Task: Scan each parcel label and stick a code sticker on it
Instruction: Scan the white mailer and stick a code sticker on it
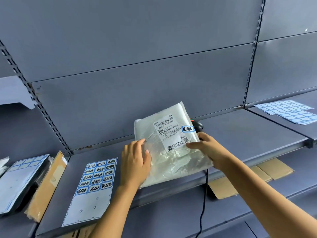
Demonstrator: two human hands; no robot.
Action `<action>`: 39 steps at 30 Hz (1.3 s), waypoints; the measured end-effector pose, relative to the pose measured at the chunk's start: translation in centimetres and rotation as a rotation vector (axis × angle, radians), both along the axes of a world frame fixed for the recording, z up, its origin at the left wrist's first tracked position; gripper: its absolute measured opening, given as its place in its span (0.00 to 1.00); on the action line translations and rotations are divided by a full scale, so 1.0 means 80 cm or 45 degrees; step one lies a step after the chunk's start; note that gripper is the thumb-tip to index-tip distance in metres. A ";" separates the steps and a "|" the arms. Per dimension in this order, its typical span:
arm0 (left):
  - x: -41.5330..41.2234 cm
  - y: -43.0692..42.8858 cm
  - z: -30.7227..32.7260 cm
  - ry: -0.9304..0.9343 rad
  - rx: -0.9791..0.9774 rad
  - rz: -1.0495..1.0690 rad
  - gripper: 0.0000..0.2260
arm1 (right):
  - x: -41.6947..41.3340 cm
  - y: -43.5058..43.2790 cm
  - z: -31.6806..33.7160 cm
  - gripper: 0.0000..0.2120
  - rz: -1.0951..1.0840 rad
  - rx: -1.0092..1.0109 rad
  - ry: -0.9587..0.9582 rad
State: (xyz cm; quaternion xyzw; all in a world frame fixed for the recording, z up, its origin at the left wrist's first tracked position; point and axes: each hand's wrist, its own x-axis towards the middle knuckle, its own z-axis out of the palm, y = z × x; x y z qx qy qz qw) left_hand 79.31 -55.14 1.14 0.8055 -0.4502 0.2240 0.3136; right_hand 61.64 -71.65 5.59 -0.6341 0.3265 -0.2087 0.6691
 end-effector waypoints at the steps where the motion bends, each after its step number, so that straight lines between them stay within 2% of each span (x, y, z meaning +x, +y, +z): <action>1: -0.003 0.008 0.000 -0.003 -0.039 0.016 0.19 | -0.018 -0.001 0.007 0.17 -0.024 -0.005 -0.039; 4: -0.018 0.021 -0.003 0.032 -0.094 0.043 0.17 | -0.076 -0.003 0.018 0.16 -0.092 0.009 -0.148; 6: -0.049 0.017 -0.004 0.160 -0.106 0.025 0.13 | -0.123 0.000 0.020 0.16 -0.141 0.040 -0.204; 9: -0.115 0.000 -0.004 0.284 -0.021 -0.053 0.06 | -0.195 0.012 0.017 0.15 -0.230 0.060 -0.235; 12: -0.191 -0.019 -0.009 0.330 0.101 -0.217 0.07 | -0.276 0.028 0.004 0.14 -0.367 0.075 -0.247; 16: -0.290 -0.036 -0.029 0.537 0.150 -0.450 0.08 | -0.406 0.061 -0.018 0.13 -0.608 0.106 -0.253; 19: -0.358 -0.045 -0.051 0.605 0.244 -0.572 0.09 | -0.500 0.091 -0.031 0.12 -0.787 0.105 -0.248; 25: -0.508 -0.072 -0.072 0.519 0.392 -0.906 0.10 | -0.669 0.153 -0.050 0.11 -1.148 0.100 -0.187; 29: -0.593 -0.094 -0.073 0.475 0.452 -1.098 0.09 | -0.747 0.171 -0.061 0.13 -1.321 0.143 -0.154; 36: -0.701 -0.166 -0.098 0.506 0.597 -1.235 0.08 | -0.838 0.156 -0.090 0.19 -1.488 0.234 -0.123; 39: -0.739 -0.210 -0.115 0.533 0.657 -1.270 0.08 | -0.866 0.122 -0.100 0.18 -1.505 0.228 -0.109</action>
